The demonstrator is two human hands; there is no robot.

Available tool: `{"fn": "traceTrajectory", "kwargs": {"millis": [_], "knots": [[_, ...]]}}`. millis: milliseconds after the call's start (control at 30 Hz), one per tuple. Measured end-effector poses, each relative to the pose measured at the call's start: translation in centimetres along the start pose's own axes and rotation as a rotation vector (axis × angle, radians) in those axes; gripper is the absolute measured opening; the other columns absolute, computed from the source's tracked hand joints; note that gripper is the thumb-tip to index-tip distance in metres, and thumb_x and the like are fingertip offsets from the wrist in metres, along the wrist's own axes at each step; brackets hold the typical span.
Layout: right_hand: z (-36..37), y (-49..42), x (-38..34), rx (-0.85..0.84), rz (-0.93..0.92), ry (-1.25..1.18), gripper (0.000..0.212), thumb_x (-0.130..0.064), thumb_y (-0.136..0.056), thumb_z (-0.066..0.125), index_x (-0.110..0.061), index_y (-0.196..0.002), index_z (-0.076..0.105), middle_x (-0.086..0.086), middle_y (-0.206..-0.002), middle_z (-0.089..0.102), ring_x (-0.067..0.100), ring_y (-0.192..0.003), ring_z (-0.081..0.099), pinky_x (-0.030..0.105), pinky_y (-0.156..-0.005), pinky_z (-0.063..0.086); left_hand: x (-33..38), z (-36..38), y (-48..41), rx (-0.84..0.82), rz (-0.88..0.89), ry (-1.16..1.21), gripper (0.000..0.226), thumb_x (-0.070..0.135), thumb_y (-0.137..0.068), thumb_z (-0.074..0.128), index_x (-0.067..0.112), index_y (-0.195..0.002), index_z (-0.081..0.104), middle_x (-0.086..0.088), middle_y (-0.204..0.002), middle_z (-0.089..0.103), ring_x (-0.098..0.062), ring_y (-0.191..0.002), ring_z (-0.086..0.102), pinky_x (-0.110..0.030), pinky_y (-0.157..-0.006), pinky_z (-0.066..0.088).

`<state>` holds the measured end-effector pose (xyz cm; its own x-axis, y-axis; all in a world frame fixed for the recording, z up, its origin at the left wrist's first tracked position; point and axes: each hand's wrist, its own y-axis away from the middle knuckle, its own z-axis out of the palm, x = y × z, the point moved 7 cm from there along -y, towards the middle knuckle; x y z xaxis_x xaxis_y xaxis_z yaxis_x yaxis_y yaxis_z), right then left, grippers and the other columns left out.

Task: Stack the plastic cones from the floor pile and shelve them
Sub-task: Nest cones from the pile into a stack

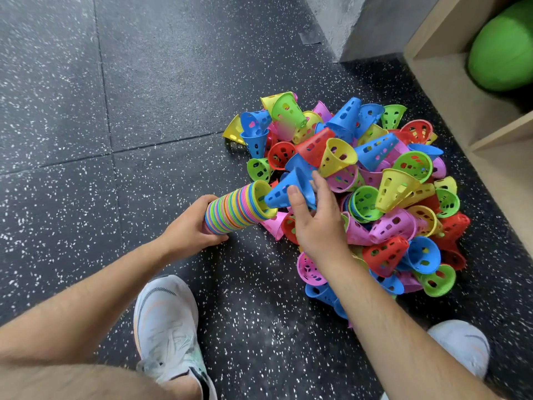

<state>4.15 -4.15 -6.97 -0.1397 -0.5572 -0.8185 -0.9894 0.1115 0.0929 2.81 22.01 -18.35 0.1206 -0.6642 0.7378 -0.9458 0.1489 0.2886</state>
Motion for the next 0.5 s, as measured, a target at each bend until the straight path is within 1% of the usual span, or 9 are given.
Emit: {"fn": "traceTrajectory", "kwargs": {"millis": [67, 167, 200, 267, 333, 367, 433, 500], "knots": [[1.0, 0.3, -0.6, -0.058, -0.04, 0.027, 0.078, -0.06, -0.089, 0.05, -0.013, -0.15, 0.04, 0.004, -0.153, 0.043, 0.014, -0.141, 0.037, 0.025, -0.116, 0.026, -0.1, 0.0, 0.0, -0.001, 0.004, 0.0, 0.078, 0.022, -0.074, 0.092, 0.031, -0.136, 0.045, 0.01, -0.121, 0.059, -0.014, -0.11, 0.06, -0.036, -0.097, 0.049], [3.1, 0.9, -0.8, -0.219, -0.058, 0.144, 0.086, -0.07, -0.084, 0.049, -0.019, -0.153, 0.037, -0.002, -0.157, 0.038, 0.016, -0.145, 0.029, 0.033, -0.12, 0.024, -0.2, 0.0, 0.0, -0.008, 0.005, -0.006, 0.078, 0.025, -0.073, 0.092, 0.036, -0.134, 0.044, 0.011, -0.121, 0.059, -0.014, -0.109, 0.06, -0.04, -0.099, 0.05], [3.8, 1.1, -0.8, -0.283, -0.062, 0.189, 0.087, -0.07, -0.084, 0.053, -0.022, -0.154, 0.036, -0.005, -0.157, 0.037, 0.015, -0.145, 0.027, 0.033, -0.12, 0.022, -0.3, 0.0, 0.0, -0.01, 0.006, 0.001, 0.078, 0.028, -0.072, 0.092, 0.039, -0.133, 0.044, 0.012, -0.121, 0.06, -0.014, -0.109, 0.06, -0.042, -0.099, 0.05], [4.5, 1.2, -0.7, -0.357, -0.064, 0.214, 0.084, -0.064, -0.085, 0.062, -0.026, -0.155, 0.033, -0.009, -0.157, 0.036, 0.013, -0.145, 0.025, 0.027, -0.119, 0.019, -0.3, -0.1, 0.2, -0.01, 0.006, 0.029, 0.077, 0.039, -0.067, 0.089, 0.054, -0.126, 0.041, 0.016, -0.12, 0.06, -0.012, -0.11, 0.061, -0.042, -0.099, 0.052], [4.4, 1.1, -0.8, -0.367, -0.068, 0.193, 0.079, -0.057, -0.087, 0.065, -0.028, -0.154, 0.035, -0.011, -0.157, 0.036, 0.011, -0.143, 0.026, 0.019, -0.112, 0.017, -0.4, -0.2, 0.3, -0.003, -0.007, 0.048, 0.075, 0.046, -0.064, 0.085, 0.064, -0.121, 0.039, 0.02, -0.12, 0.06, -0.01, -0.111, 0.062, -0.04, -0.099, 0.052], [4.3, 0.9, -1.1, -0.37, -0.071, 0.184, 0.076, -0.055, -0.088, 0.066, -0.03, -0.153, 0.036, -0.013, -0.155, 0.038, 0.01, -0.141, 0.027, 0.016, -0.108, 0.017, -0.5, -0.2, 0.4, 0.0, -0.014, 0.052, 0.075, 0.045, -0.065, 0.085, 0.065, -0.12, 0.038, 0.02, -0.12, 0.06, -0.01, -0.112, 0.062, -0.039, -0.099, 0.052], [4.4, 0.5, -1.6, -0.372, -0.097, 0.183, 0.068, -0.052, -0.089, 0.067, -0.032, -0.148, 0.042, -0.015, -0.149, 0.044, 0.012, -0.137, 0.032, 0.016, -0.102, 0.019, -0.5, -0.1, 0.4, 0.005, -0.031, 0.067, 0.074, 0.039, -0.068, 0.088, 0.059, -0.121, 0.04, 0.021, -0.12, 0.06, -0.01, -0.112, 0.062, -0.038, -0.099, 0.051], [4.7, 0.1, -1.9, -0.383, -0.111, 0.194, 0.065, -0.05, -0.089, 0.067, -0.03, -0.147, 0.043, -0.013, -0.147, 0.046, 0.012, -0.136, 0.033, 0.016, -0.101, 0.02, -0.8, 0.0, 0.3, 0.014, -0.048, 0.092, 0.074, 0.044, -0.067, 0.086, 0.053, -0.124, 0.041, 0.021, -0.118, 0.061, -0.009, -0.11, 0.063, -0.04, -0.099, 0.052]]}}
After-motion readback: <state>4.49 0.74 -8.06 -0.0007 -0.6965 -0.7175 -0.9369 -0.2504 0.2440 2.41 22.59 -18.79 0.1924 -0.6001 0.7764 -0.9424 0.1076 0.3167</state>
